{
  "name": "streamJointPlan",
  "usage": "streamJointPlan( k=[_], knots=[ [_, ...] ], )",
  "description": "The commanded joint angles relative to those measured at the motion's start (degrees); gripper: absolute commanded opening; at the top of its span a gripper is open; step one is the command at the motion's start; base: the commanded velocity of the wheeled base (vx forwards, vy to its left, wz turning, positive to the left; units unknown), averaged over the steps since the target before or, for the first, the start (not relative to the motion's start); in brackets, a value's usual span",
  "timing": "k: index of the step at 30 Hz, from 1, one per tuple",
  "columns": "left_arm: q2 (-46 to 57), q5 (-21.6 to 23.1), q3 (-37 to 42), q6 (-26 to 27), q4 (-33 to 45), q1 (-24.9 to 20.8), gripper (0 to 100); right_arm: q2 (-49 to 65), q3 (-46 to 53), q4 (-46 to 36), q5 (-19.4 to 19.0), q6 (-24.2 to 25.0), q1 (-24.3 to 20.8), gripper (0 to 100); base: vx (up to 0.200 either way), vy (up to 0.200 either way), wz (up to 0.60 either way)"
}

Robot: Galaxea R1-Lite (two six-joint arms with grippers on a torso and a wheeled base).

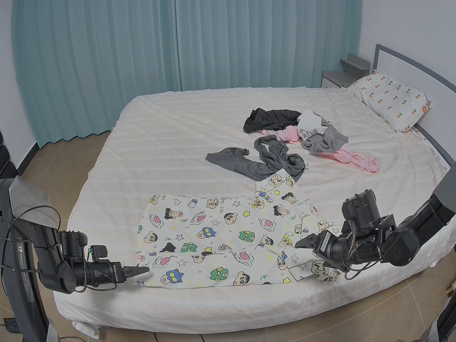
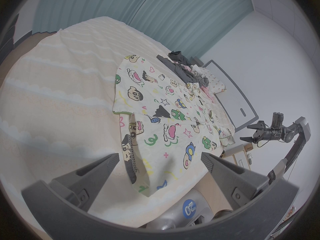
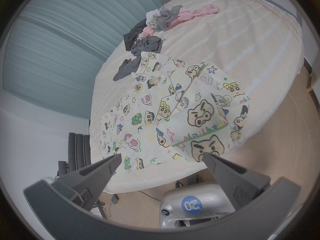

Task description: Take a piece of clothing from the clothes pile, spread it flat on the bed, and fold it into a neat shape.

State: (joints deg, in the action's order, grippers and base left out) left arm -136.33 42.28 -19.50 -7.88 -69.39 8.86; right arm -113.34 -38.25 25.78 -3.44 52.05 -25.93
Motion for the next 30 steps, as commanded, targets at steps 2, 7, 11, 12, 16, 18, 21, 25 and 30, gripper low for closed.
streamJointPlan(
  k=[2, 7, 11, 12, 16, 18, 21, 25, 30],
  knots=[
    [0.0, 0.0, 0.0, -0.4, 0.0, 0.0, 100, -11.8, -5.9, 0.1, 0.0, -3.6, 1.3, 100, 0.000, 0.000, 0.00],
    [0.0, 0.0, -0.1, -0.5, 0.0, 0.0, 100, -16.4, -7.9, -0.1, 0.3, -5.8, 2.7, 100, 0.000, 0.000, 0.00],
    [0.1, 0.0, 0.0, -0.5, 0.0, 0.0, 100, -17.4, -8.0, -0.6, 1.8, -8.6, 5.0, 100, 0.000, 0.000, 0.00],
    [0.1, 0.0, 0.0, -0.5, 0.0, 0.0, 100, -17.8, -8.0, -0.5, 2.1, -9.0, 5.5, 100, 0.000, 0.000, 0.00],
    [0.4, 0.0, 0.0, -0.6, 0.0, 0.0, 100, -17.9, -8.0, -0.4, 2.5, -9.7, 6.7, 100, 0.000, 0.000, 0.00],
    [0.9, 0.0, -0.1, -1.3, -0.3, 0.0, 100, -16.7, -7.6, -0.4, 2.4, -9.5, 6.7, 100, 0.000, 0.000, 0.00],
    [5.3, 0.2, -0.1, -6.7, -1.1, -0.1, 100, -10.7, -7.4, -0.6, 1.8, -8.7, 6.6, 100, 0.000, 0.000, 0.00],
    [11.6, 0.9, -0.3, -18.5, -1.4, -0.7, 100, -3.2, -8.2, -0.1, -1.2, -6.3, 6.5, 100, 0.000, 0.000, 0.00],
    [12.6, 1.3, -0.2, -23.3, -3.0, -1.0, 100, -1.5, -7.6, 3.2, -7.1, -1.6, 9.6, 100, 0.000, 0.000, 0.00]
  ],
)
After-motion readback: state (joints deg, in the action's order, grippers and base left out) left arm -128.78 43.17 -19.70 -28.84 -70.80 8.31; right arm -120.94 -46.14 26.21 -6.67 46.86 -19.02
